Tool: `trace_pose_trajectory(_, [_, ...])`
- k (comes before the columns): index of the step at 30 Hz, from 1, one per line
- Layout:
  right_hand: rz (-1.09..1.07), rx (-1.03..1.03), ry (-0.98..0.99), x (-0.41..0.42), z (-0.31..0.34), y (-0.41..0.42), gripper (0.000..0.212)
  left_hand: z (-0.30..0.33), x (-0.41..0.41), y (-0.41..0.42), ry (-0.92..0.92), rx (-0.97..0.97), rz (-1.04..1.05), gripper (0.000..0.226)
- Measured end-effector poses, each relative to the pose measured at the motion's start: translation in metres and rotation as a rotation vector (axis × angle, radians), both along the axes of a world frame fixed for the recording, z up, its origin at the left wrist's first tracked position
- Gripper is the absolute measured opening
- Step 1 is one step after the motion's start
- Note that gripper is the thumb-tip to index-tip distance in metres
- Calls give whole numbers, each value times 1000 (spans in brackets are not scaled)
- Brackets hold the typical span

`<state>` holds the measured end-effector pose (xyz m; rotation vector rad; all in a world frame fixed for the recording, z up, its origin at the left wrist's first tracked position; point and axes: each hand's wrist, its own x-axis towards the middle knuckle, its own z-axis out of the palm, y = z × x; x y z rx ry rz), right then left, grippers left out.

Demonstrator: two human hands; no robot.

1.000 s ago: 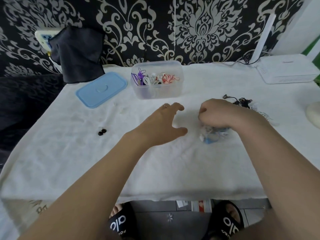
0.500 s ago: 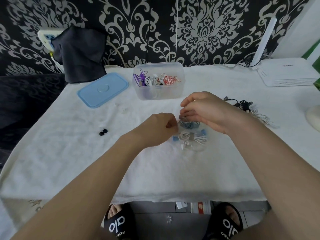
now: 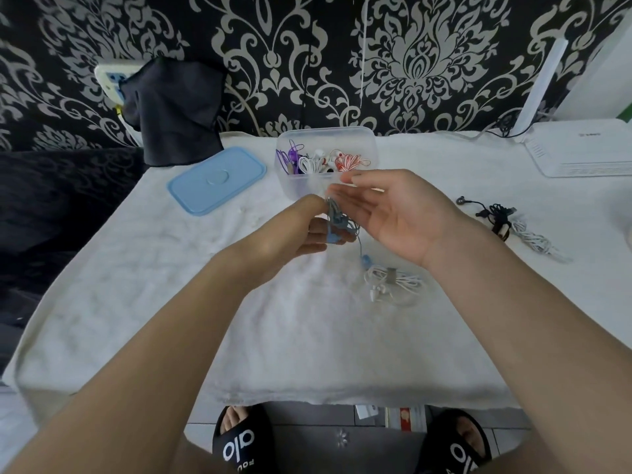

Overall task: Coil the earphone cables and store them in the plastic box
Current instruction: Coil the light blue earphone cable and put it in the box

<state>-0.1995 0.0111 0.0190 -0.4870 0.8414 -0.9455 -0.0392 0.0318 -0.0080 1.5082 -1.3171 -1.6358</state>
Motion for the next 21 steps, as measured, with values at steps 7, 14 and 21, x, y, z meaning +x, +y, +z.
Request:
trace_pose_trajectory(7, [-78, 21, -210, 12, 4, 0, 37, 7, 12, 5, 144, 92, 80, 44])
trace_pose_trajectory(14, [-17, -94, 85, 27, -8, -4, 12, -6, 28, 4, -89, 20, 147, 38])
trace_pose_trajectory(21, [167, -325, 798, 32, -31, -6, 18, -10, 47, 11, -415, -115, 97, 24])
